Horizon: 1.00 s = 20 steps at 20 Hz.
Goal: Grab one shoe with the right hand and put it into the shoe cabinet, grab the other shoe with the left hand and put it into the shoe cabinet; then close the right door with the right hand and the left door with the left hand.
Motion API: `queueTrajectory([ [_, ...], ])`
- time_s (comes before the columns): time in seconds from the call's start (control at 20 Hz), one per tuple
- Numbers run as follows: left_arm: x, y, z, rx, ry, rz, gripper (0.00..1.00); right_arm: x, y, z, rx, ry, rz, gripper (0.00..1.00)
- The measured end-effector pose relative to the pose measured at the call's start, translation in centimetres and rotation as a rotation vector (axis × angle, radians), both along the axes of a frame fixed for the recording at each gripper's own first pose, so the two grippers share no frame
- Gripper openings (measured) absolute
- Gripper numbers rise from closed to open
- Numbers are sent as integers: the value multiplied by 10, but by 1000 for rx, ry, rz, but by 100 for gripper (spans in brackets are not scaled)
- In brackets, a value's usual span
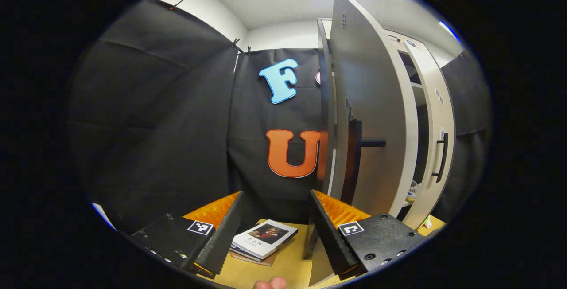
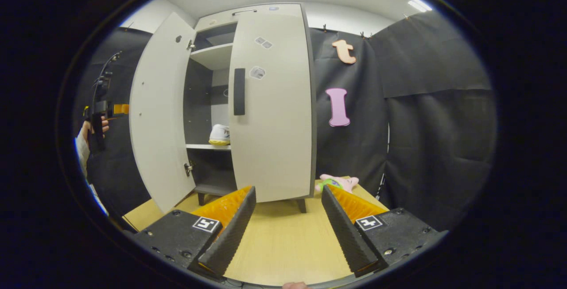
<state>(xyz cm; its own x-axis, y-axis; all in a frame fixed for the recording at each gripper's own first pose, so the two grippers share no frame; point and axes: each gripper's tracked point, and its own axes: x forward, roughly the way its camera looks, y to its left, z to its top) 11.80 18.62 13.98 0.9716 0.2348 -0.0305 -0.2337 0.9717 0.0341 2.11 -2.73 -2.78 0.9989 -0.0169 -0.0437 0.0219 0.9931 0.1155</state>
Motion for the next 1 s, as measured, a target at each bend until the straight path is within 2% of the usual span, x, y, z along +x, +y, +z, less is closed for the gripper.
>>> queueTrajectory([
  [0.15,1,-15,-2,-22,4,-27,87,2,-7,-7,8,14,-4,97],
  [0.5,1,-33,-2,15,11,-22,87,6,-20,-10,22,34,-35,97],
  [0.6,3,-42,-2,-1,15,-43,87,10,-20,-10,23,34,-35,96],
  [0.65,3,-46,-3,-7,16,-54,87,11,-20,-10,23,33,-34,91],
  [0.8,9,-71,-4,-6,13,-97,87,15,-23,-10,21,34,-35,91],
  [0.85,12,-80,-5,-11,14,-117,87,16,-24,-12,23,36,-38,96],
  [0.9,17,-91,-6,-20,16,-140,87,17,-26,-15,26,41,-41,92],
  [1.0,31,-114,-10,-31,17,-175,88,20,-31,-19,34,51,-48,92],
])
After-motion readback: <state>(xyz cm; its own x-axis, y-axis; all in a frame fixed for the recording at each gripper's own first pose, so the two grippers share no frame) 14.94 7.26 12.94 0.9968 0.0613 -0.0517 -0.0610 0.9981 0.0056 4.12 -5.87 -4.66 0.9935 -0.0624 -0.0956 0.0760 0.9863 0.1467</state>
